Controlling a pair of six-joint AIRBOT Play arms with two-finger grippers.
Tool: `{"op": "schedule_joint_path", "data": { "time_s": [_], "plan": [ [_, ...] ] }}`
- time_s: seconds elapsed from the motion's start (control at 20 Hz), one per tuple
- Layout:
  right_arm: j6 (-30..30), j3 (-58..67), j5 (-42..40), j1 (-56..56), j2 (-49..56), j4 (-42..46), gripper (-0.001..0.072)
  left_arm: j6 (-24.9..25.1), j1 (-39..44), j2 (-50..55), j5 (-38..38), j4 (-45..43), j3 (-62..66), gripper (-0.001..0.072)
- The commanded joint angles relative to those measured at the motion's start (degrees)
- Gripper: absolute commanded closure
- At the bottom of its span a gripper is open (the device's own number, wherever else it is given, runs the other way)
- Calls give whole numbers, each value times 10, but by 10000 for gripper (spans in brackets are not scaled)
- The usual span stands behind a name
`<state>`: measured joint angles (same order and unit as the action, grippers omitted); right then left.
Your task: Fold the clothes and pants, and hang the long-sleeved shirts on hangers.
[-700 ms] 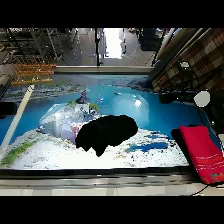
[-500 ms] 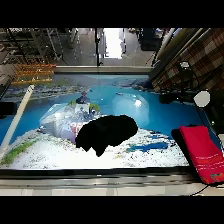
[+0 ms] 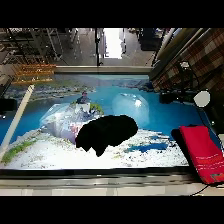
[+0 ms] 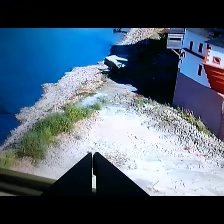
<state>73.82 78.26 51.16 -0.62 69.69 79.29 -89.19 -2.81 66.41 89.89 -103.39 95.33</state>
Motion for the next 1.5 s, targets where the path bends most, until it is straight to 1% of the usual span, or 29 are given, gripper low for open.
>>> {"op": "schedule_joint_path", "data": {
  "time_s": [0.0, 0.05, 0.1, 0.15, 0.2, 0.25, 0.3, 0.35, 0.4, 0.45, 0.5, 0.55, 0.6, 0.65, 0.7, 0.75, 0.8, 0.85, 0.95, 1.1, 1.15, 1.25, 1.3, 1.35, 1.4, 1.45],
  "plan": [
    [9, 1, 3, 1, -2, -47, 523, 0, 0, 5, -81, 20, 0, 694],
    [17, 5, 35, 1, -4, -83, 523, 1, 0, 8, -88, 48, 0, 617],
    [15, 5, 57, 1, -8, -100, 522, 8, -1, 13, -88, 80, 0, 397],
    [15, 5, 74, 1, -12, -98, 521, 23, 0, 18, -85, 121, 0, 45],
    [15, 5, 99, -2, -15, -90, 521, 32, 0, 22, -84, 177, 0, -2],
    [15, 5, 132, -5, -15, -62, 514, 67, 0, 22, -85, 254, -10, 1],
    [23, 5, 178, -7, -13, -5, 454, 113, 0, 22, -82, 331, -26, 2],
    [34, 1, 220, -16, -12, 24, 327, 140, 0, 22, -80, 396, -51, 7],
    [30, -14, 246, -41, -14, 3, 275, 152, 2, 22, -80, 433, -81, 8],
    [7, -39, 252, -72, -19, -65, 252, 164, 5, 22, -82, 440, -120, 7],
    [-23, -76, 251, -106, -26, -161, 237, 175, 8, 22, -86, 438, -163, 7],
    [-70, -125, 250, -139, -32, -275, 236, 194, 10, 22, -94, 440, -213, 7],
    [-102, -176, 250, -156, -37, -356, 236, 216, 14, 22, -107, 439, -259, 7],
    [-114, -228, 250, -159, -38, -396, 236, 241, 24, 22, -137, 439, -308, 7],
    [-121, -277, 249, -146, -38, -405, 212, 259, 37, 23, -174, 439, -349, 7],
    [-131, -317, 237, -125, -38, -404, 185, 280, 54, 25, -226, 439, -387, 7],
    [-140, -353, 210, -94, -37, -404, 185, 287, 71, 31, -282, 438, -413, 7],
    [-139, -377, 167, -62, -35, -404, 185, 286, 86, 42, -340, 439, -429, 6],
    [-118, -390, 63, 9, -22, -406, 184, 288, 110, 79, -410, 439, -423, 2],
    [-86, -352, -61, 101, 33, -418, 184, 328, 138, 147, -449, 441, -374, 2],
    [-71, -330, -80, 118, 61, -418, 184, 331, 144, 170, -465, 441, -353, 2],
    [-49, -268, -87, 142, 132, -419, 189, 330, 148, 205, -506, 454, -322, 6],
    [-35, -234, -87, 154, 170, -419, 204, 331, 149, 219, -521, 464, -313, 21],
    [-21, -203, -87, 165, 202, -419, 356, 331, 150, 231, -529, 476, -307, 73],
    [-15, -177, -82, 172, 224, -416, 602, 331, 150, 241, -527, 487, -306, 252],
    [-9, -157, -70, 176, 231, -403, 694, 331, 150, 248, -518, 487, -306, 549]
  ]
}}
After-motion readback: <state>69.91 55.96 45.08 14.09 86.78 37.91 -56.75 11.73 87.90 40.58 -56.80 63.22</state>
